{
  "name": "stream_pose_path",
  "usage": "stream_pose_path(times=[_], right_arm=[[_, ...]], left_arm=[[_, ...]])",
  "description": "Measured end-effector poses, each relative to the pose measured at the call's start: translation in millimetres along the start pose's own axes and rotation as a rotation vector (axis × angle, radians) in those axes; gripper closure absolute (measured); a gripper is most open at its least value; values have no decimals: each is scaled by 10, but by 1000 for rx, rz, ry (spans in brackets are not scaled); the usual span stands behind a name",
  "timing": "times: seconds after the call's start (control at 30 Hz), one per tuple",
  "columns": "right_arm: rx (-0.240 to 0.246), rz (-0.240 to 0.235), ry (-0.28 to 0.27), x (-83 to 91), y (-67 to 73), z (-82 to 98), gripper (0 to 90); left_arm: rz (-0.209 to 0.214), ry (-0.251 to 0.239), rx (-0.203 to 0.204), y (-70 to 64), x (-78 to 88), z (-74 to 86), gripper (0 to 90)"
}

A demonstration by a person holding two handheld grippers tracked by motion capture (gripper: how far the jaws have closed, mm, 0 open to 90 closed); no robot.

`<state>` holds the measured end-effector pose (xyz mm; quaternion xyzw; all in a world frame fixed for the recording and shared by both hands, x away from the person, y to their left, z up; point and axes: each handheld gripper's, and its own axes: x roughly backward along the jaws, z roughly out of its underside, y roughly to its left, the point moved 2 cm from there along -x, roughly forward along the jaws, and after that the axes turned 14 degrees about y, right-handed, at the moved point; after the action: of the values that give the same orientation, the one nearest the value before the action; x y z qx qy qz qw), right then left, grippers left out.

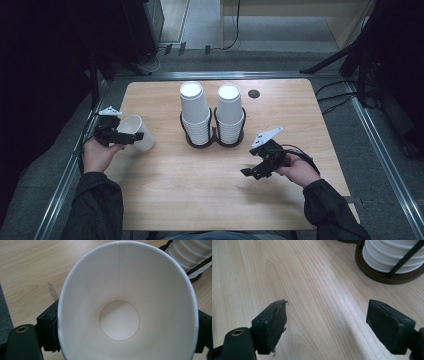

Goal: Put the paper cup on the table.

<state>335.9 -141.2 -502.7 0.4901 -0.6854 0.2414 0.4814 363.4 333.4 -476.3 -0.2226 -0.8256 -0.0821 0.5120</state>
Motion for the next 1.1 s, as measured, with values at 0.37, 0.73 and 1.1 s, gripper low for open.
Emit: stream_pose_path(times=[0.37, 0.73, 1.1], right_arm=[[-11, 0, -5, 19, -3, 32, 169], [-13, -1, -6, 24, -1, 31, 169], [-12, 1, -5, 24, -4, 34, 169]], left_arm=[[-62, 38, -6, 3, -102, -2, 107], [-71, 48, -30, -20, -130, -3, 89], [-45, 46, -38, -47, -143, -16, 73]])
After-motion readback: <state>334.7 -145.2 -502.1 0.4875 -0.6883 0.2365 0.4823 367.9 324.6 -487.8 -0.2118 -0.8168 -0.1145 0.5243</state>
